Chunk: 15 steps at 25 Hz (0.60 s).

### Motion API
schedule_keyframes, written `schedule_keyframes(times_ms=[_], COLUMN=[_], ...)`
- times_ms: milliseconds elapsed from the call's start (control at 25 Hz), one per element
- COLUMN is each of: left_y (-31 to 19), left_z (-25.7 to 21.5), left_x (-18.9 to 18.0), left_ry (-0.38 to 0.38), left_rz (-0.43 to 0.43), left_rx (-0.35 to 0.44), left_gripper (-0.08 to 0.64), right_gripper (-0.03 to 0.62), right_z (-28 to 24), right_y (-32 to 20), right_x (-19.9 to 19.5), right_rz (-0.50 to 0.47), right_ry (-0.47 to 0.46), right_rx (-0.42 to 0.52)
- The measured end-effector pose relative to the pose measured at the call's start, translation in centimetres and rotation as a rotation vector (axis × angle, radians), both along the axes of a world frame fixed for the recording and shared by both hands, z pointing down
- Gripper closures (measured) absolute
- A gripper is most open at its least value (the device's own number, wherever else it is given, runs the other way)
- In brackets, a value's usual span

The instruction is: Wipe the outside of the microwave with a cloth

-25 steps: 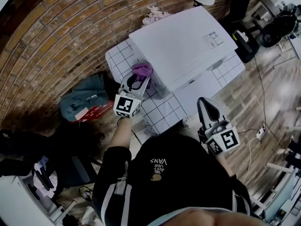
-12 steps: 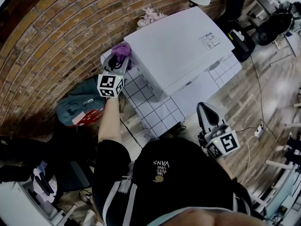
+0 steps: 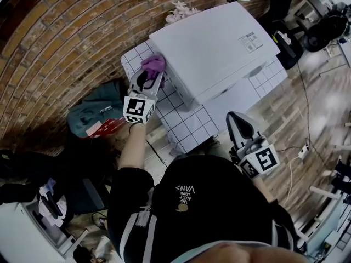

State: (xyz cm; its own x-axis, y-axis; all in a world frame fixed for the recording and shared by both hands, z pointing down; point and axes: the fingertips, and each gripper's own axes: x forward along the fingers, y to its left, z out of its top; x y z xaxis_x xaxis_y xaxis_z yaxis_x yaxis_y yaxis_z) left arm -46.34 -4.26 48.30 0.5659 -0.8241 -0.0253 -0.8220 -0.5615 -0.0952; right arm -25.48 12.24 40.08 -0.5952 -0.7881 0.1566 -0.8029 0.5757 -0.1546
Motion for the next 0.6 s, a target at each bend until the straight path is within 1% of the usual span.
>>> schedule_keyframes(times_ms=[80, 200, 360, 480, 600], left_y=[2.8, 6.9, 11.5, 14.0, 15.1], left_z=[0.8, 2.0, 3.2, 3.6, 4.3], left_x=[1.4, 3.6, 6.8, 8.7, 10.0], left_ry=[0.012, 0.051, 0.105, 0.151, 0.159], left_rz=[0.02, 0.054, 0.113, 0.145, 0.166], left_rx=[0.001, -0.019, -0.048, -0.046, -0.061], left_gripper=[0.417, 0.417, 0.417, 0.417, 0.417], right_gripper=[0.594, 0.594, 0.595, 0.595, 0.595], right_z=[0.2, 0.4, 0.8, 1.3, 1.6], right_y=[0.2, 0.6, 1.1, 1.5, 1.9], right_x=[-0.6, -1.6, -2.4, -2.8, -3.2], right_rz=[-0.023, -0.052, -0.062, -0.063, -0.064], right_ry=[0.001, -0.003, -0.007, -0.005, -0.006], right_rx=[0.0, -0.002, -0.005, -0.016, -0.022])
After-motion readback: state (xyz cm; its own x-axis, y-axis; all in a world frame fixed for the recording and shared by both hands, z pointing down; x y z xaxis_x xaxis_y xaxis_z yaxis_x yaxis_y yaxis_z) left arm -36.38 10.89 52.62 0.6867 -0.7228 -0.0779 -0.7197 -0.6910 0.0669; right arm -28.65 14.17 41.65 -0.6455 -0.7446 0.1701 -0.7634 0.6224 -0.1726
